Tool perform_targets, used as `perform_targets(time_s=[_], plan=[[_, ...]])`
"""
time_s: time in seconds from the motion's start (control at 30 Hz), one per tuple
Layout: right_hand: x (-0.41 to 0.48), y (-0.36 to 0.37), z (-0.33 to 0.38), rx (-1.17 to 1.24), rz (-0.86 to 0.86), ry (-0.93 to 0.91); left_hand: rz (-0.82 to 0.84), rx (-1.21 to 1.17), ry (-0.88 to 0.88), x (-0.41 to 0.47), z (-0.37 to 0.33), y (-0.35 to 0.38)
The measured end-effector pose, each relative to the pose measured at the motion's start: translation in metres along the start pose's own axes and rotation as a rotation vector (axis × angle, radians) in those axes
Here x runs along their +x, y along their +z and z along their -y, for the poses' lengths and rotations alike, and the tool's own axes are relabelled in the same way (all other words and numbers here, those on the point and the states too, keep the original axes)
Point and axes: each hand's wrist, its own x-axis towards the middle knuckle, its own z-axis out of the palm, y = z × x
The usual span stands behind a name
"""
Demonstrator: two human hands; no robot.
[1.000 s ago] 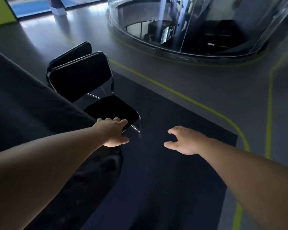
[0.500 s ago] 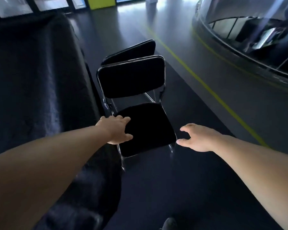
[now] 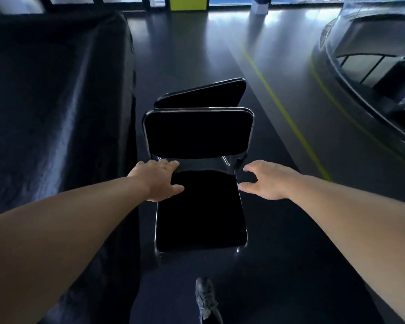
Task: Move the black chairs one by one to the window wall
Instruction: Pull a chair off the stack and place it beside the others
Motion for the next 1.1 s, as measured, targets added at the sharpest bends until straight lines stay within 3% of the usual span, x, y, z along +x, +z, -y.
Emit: perform_targets(time_s=[0.27,0.57,0.7,0.87,1.1], plan=[[0.114,-0.068,-0.002,-0.032,-0.018,-0.045,-0.041,-0.042,-0.039,0.114,0.035,-0.036],[0.25,-0.112,0.0,-0.21,-0.124,-0.054,-0.198,-0.075,-0.075,0.219,0.075,-0.055],[0.293,-0.106,0.005,-0.285,-0.054,-0.072,-0.147,-0.058,-0.075,0.251,0.09,-0.044],[0.325,-0.095,0.006,-0.22,-0.006,-0.047,-0.073,-0.181,-0.112,0.283,0.103,-0.044],[0.357,-0.093,-0.003,-0.138,0.024,0.01,0.033,-0.141,-0.122,0.311,0.106,-0.048]])
